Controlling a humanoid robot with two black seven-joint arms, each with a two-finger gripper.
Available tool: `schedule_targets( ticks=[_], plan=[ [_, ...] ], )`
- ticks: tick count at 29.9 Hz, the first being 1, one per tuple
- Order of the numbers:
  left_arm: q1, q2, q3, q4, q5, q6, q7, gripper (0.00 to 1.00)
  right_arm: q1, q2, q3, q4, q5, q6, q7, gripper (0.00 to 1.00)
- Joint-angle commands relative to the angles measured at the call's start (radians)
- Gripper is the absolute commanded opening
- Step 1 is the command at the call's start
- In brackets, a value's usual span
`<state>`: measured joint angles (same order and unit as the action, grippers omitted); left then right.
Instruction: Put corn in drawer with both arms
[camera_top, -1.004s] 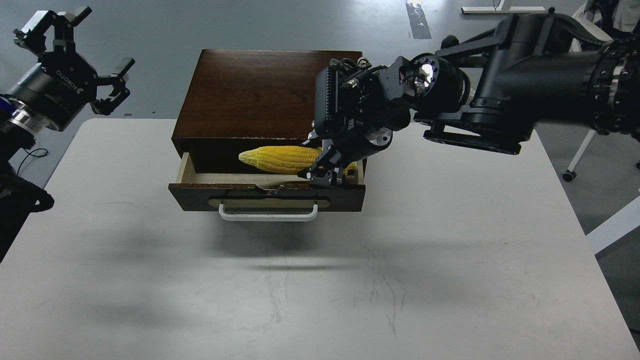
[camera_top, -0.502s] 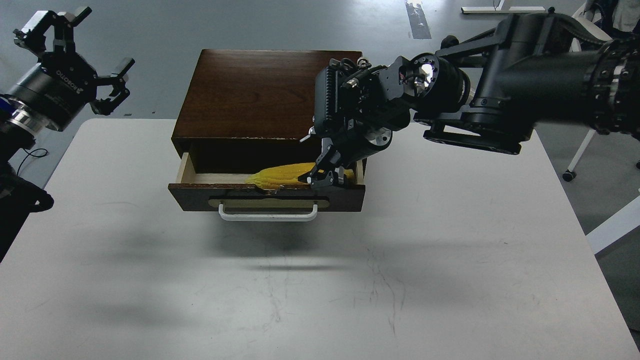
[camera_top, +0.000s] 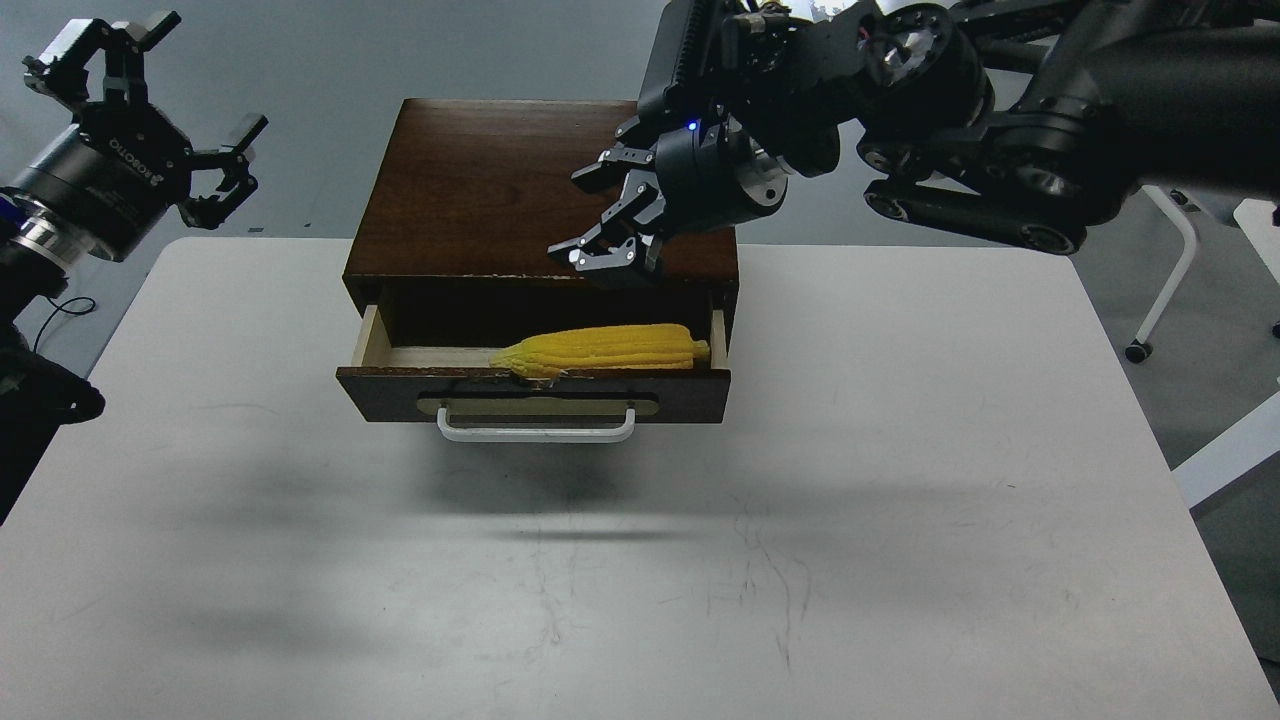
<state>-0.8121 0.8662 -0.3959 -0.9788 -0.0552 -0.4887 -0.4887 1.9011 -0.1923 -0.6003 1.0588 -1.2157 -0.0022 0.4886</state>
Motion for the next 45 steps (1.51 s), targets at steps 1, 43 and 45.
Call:
schedule_targets(
  ticks=[1, 43, 45],
  plan=[
    [0.002, 0.000, 0.000, 0.002, 0.000, 0.000, 0.000, 0.98, -0.016, -0.091, 0.031, 0.010, 0.226, 0.001, 0.000, 1.00],
    [0.085, -0.115, 0.002, 0.002, 0.028, 0.000, 0.000, 0.98, -1.369, -0.348, 1.200, -0.033, 1.121, 0.001, 0.000, 1.00],
    [0.085, -0.116, 0.002, 0.002, 0.028, 0.000, 0.000, 0.98, -1.378, -0.334, 1.200, -0.033, 1.121, 0.001, 0.000, 1.00]
  ],
)
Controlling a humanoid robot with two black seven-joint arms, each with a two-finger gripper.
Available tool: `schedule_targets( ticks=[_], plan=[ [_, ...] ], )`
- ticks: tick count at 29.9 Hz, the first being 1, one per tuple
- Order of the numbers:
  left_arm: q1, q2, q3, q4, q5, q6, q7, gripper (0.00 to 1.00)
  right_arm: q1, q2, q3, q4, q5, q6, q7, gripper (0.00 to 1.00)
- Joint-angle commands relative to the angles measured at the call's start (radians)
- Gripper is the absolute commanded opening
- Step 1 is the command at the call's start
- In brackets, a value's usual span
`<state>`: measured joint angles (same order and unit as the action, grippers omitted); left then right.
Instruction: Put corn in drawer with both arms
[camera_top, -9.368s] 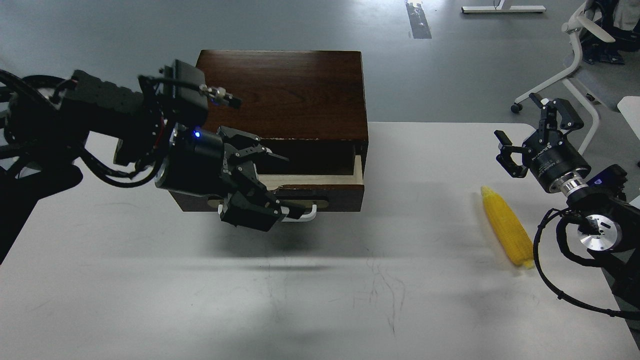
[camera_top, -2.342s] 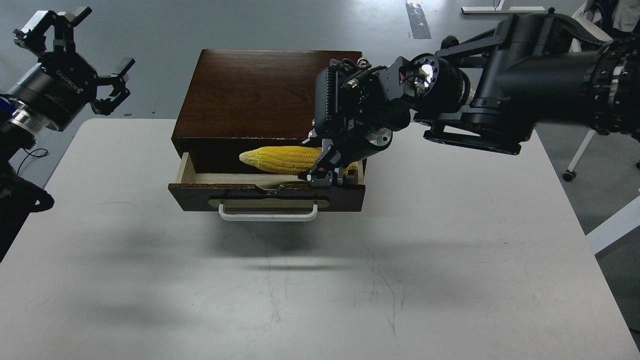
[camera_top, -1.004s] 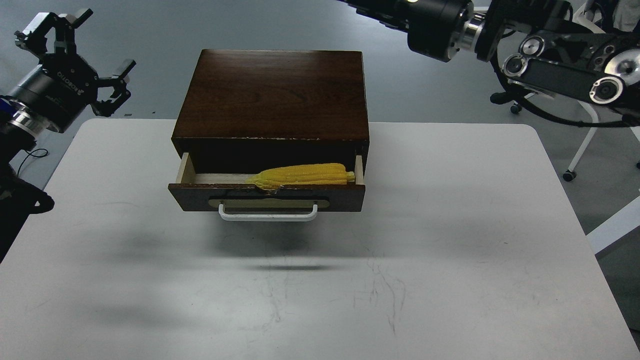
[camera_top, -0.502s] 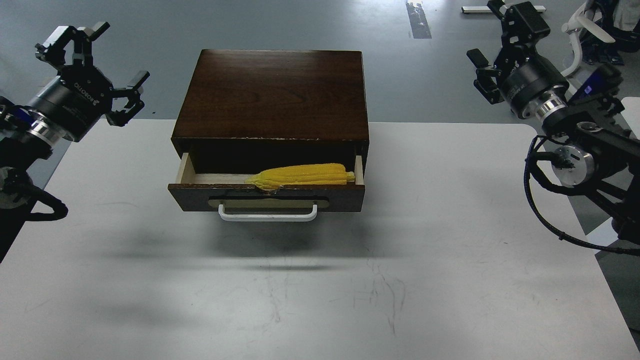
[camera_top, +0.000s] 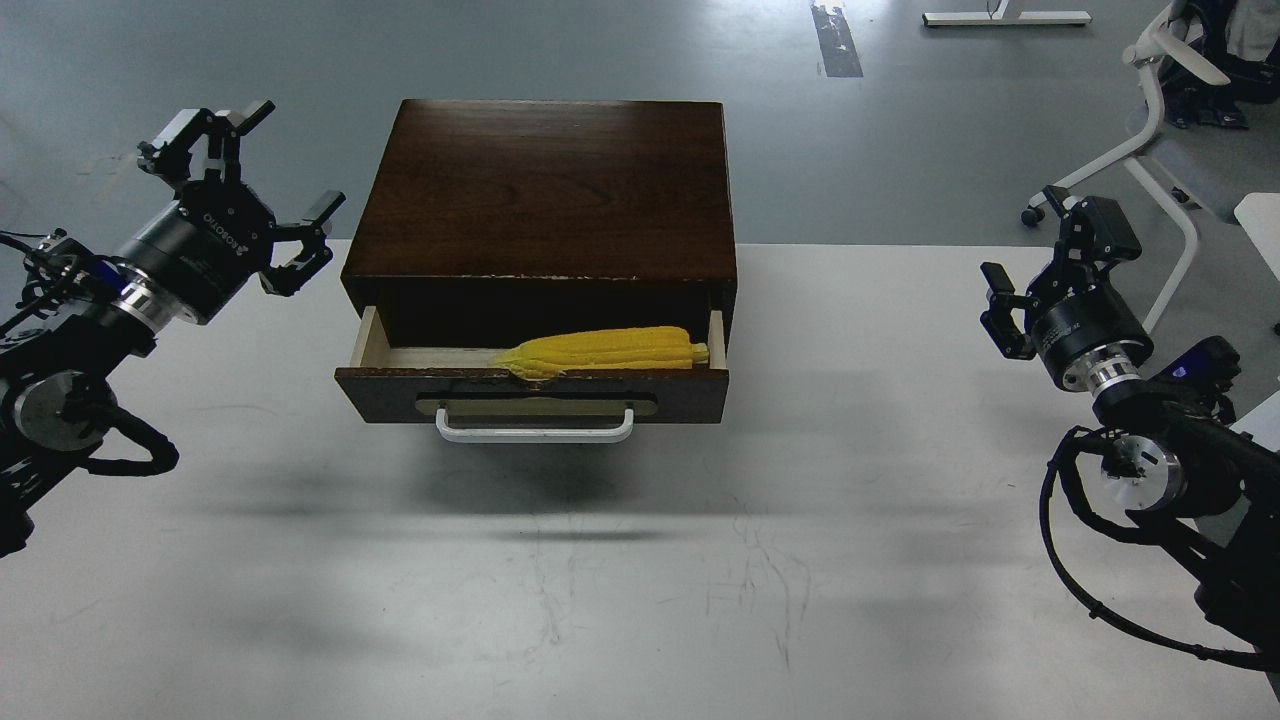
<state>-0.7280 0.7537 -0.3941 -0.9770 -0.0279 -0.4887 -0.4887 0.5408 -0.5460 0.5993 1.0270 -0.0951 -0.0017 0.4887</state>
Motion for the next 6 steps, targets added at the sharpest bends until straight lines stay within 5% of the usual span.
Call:
schedule_targets(
  ticks=[1, 6],
  plan=[
    [0.001, -0.004, 0.000, 0.001, 0.000, 0.000, 0.000, 0.98, -0.019, 0.023, 0.000, -0.001, -0.002, 0.000, 0.000, 1.00],
    [0.001, 0.000, 0.000, 0.000, 0.000, 0.000, 0.000, 0.98, -0.024, 0.023, -0.001, 0.001, -0.002, 0.000, 0.000, 1.00]
  ],
)
